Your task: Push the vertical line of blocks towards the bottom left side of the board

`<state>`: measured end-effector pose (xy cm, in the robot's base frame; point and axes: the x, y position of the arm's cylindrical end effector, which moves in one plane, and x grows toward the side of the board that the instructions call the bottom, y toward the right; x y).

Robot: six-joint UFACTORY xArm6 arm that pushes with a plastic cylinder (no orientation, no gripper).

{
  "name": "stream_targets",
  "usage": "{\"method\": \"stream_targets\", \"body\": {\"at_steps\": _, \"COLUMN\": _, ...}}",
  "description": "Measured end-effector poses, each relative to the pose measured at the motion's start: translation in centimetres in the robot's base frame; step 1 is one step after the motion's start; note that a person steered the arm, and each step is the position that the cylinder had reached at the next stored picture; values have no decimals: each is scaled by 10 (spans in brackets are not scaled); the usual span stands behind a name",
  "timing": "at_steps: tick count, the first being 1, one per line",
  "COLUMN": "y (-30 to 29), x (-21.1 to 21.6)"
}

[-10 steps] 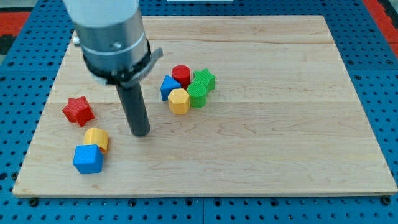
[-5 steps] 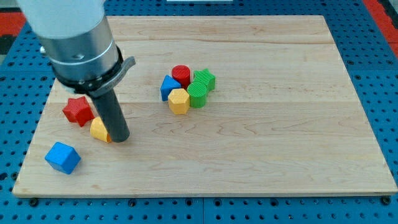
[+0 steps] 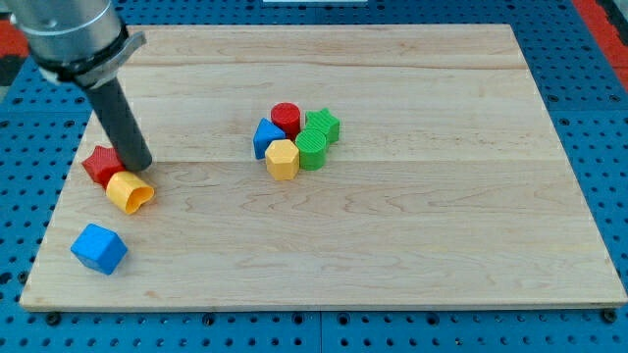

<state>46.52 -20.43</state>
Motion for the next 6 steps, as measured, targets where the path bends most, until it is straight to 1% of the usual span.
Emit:
{"method": "stream_targets", "body": {"at_steps": 1, "y": 17, "x": 26}}
{"method": "stream_targets", "body": {"at_steps": 2, "y": 20, "x": 14}}
{"method": "stream_targets", "body": {"at_steps": 3, "y": 13, "x": -46}}
{"method": "stream_targets", "body": {"at_steps": 4, "y": -48, "x": -47}}
{"method": "stream_targets", "body": {"at_steps": 6, "y": -16, "x": -26}}
